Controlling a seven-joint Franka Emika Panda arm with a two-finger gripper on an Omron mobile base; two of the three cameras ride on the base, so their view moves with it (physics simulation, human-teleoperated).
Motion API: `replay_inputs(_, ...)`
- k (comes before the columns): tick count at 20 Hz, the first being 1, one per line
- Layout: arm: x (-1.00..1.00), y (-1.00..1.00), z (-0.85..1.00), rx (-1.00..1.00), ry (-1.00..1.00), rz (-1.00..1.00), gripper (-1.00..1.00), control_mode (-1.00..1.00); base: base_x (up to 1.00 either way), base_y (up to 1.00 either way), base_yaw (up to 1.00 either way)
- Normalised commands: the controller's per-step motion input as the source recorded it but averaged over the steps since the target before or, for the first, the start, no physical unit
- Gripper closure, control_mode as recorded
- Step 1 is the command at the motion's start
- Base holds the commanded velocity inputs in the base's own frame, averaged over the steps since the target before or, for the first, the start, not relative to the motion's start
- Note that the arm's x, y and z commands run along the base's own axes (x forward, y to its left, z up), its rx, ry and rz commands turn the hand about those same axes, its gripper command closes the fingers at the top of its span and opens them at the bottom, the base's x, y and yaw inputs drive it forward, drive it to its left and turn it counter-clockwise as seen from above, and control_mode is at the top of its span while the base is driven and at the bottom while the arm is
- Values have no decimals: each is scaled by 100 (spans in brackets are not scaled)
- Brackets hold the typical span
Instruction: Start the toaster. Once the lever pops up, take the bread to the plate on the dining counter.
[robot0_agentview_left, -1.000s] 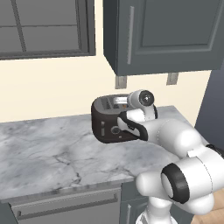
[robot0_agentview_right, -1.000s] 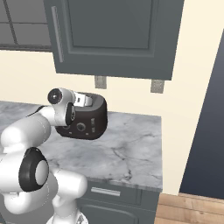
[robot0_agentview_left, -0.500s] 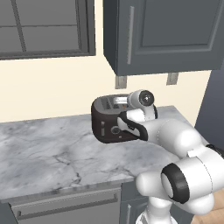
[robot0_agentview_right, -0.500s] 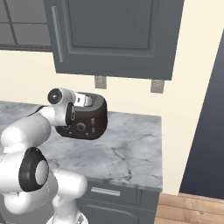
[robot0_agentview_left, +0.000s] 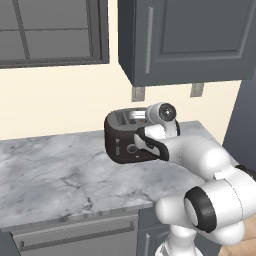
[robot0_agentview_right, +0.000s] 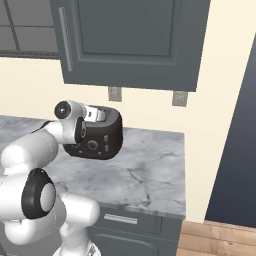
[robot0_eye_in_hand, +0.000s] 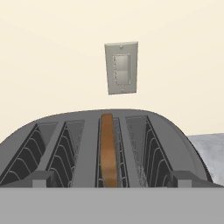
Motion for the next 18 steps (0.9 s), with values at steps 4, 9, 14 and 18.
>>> replay_inputs(4,0,0,0,0,0,0,-100,-100,0,0,0)
replay_inputs(9,0,0,0,0,0,0,-100,-100,0,0,0)
replay_inputs(14,0,0,0,0,0,0,-100,-100,0,0,0)
replay_inputs(18,0,0,0,0,0,0,-100,-100,0,0,0)
